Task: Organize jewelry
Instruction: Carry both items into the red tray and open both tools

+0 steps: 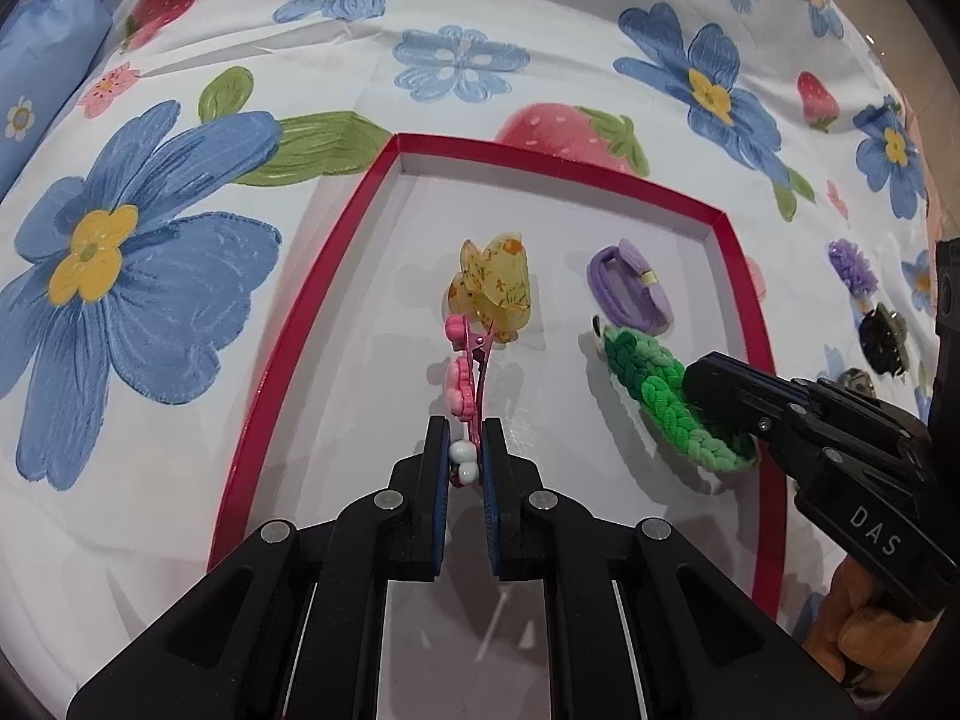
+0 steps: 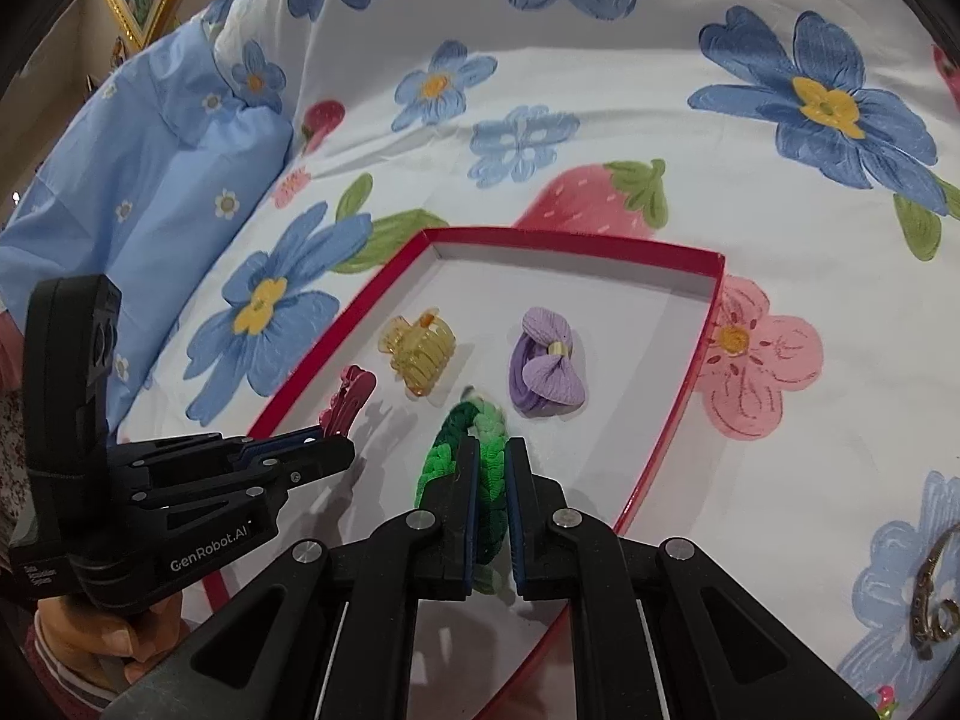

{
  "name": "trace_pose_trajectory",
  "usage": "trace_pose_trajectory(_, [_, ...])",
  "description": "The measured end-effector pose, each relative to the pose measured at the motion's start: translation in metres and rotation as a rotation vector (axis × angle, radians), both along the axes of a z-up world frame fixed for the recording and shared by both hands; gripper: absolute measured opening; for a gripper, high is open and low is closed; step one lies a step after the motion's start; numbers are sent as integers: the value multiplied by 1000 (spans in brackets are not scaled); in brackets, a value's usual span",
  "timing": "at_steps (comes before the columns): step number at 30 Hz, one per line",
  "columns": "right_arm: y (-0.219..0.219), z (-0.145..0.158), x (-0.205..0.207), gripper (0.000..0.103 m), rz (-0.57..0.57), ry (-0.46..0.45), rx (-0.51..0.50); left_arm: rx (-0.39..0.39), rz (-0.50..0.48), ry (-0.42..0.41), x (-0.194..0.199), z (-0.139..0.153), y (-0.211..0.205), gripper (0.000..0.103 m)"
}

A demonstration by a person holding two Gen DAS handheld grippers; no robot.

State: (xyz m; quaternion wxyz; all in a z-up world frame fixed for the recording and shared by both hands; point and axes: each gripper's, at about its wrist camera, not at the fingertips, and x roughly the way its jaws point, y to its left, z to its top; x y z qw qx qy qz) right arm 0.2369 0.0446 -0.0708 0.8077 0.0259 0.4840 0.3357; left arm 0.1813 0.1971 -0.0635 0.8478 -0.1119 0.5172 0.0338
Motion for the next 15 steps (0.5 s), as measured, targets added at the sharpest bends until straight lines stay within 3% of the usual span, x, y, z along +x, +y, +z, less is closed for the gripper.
trace_pose_trajectory(15, [4,-4,0,9,21,16,-23,8,2,27,3,-7,0,9])
